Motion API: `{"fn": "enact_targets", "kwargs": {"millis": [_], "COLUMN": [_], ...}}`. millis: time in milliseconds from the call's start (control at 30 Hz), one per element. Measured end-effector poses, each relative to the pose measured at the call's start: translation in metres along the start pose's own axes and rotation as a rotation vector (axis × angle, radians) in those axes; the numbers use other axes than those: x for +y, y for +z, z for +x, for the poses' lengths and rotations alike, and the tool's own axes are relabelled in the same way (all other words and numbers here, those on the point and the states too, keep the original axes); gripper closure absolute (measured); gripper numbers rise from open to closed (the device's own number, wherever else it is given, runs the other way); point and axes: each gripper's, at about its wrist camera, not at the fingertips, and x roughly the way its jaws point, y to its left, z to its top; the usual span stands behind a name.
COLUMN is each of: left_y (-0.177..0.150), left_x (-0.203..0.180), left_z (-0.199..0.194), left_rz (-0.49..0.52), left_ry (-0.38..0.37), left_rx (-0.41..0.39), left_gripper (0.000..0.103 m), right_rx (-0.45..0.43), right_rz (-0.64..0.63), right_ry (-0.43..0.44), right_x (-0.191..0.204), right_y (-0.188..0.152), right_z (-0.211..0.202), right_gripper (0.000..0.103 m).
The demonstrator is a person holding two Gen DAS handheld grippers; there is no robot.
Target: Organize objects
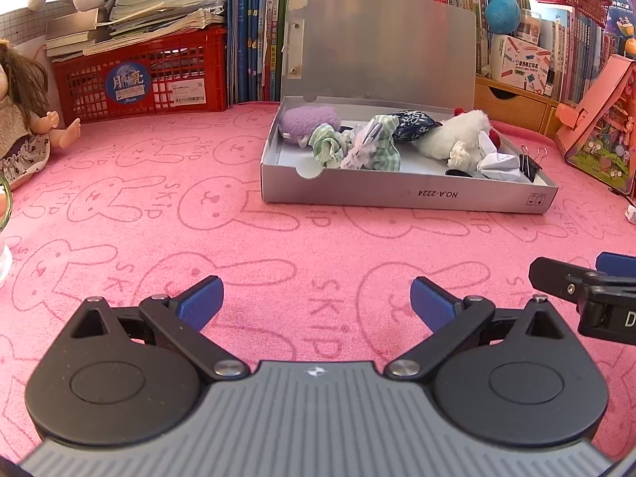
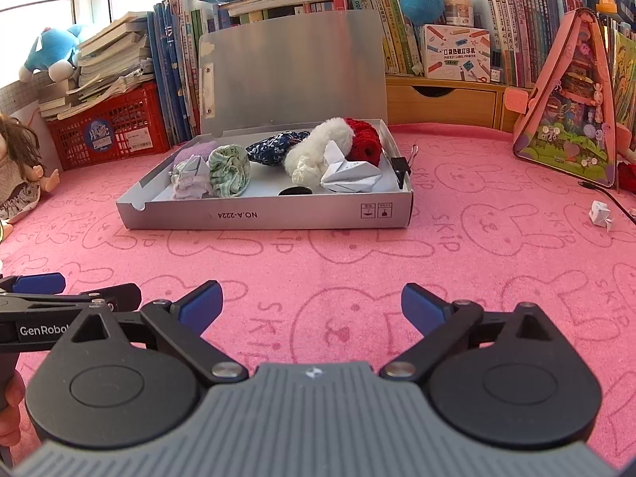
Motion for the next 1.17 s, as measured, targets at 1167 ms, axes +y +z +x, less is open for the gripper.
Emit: {"fn": "enact_targets", "kwargs": {"millis": [1167], "left_y": [-0.008], "left_x": [-0.005], "left_z": [0.006], "left_rz": [0.031], "left_ry": [0.019], "left_rx": [0.023], "left_gripper": [0.000], "right_rx": [0.074], "right_rz": [-0.058], "right_ry": [-0.054], "right_x": [0.008], "right_y": [-0.016], "right_z": [0.012], "right_gripper": [0.000]}}
